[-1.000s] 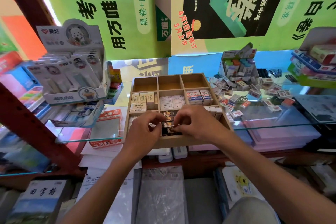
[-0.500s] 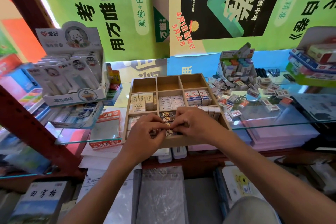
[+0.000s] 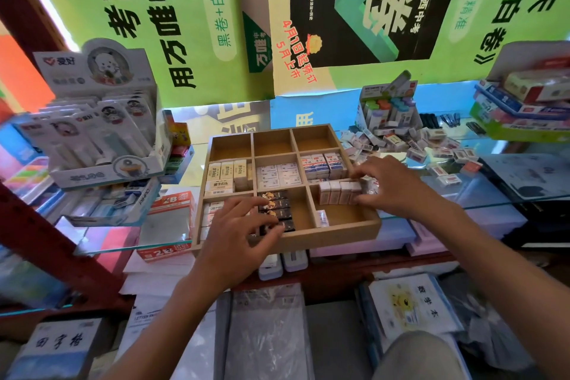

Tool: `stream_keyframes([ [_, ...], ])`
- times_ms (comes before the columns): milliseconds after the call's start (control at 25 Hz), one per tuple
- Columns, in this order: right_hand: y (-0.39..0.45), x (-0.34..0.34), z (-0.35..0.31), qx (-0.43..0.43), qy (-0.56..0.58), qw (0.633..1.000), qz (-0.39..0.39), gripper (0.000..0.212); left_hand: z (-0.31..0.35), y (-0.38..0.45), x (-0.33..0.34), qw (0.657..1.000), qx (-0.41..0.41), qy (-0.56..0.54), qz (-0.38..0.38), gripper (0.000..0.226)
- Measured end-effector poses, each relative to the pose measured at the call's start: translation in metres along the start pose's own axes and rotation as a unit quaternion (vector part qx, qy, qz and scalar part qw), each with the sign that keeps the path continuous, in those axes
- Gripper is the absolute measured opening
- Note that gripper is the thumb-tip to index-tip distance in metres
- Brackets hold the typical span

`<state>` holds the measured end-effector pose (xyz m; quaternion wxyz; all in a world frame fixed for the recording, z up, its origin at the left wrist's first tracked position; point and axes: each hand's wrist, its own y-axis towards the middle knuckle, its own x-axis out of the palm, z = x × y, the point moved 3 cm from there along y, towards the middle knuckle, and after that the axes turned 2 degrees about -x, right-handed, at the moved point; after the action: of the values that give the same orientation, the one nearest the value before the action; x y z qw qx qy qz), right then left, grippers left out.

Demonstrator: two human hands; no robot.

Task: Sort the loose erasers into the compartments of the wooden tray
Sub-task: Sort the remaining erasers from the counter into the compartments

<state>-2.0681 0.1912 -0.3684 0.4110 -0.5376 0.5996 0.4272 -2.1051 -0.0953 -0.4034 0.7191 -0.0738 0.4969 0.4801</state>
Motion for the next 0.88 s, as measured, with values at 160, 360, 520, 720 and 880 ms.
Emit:
stream_keyframes([
  [160,0.018,0.005,-0.013,-0.041,-0.061,0.997,0.002,0.021,0.036,0.026,0.003,0.998,0.037,0.032,0.049,0.021],
  [360,0.023,0.009,-0.012,-0.045,-0.036,0.998,-0.011,0.024,0.069,0.075,0.037,0.987,-0.028,0.140,-0.074,0.054],
  [520,0.017,0.006,-0.005,-0.045,-0.008,0.999,0.014,0.020,0.059,0.092,0.056,0.985,-0.032,0.144,-0.092,0.038],
  [720,0.016,0.012,-0.003,-0.062,0.015,0.998,0.017,0.029,0.056,0.091,0.060,0.991,-0.023,0.115,-0.056,0.048],
  [880,0.009,0.007,-0.011,-0.066,0.027,0.994,0.088,0.023,0.053,0.089,0.054,0.995,-0.016,0.078,-0.053,0.035],
])
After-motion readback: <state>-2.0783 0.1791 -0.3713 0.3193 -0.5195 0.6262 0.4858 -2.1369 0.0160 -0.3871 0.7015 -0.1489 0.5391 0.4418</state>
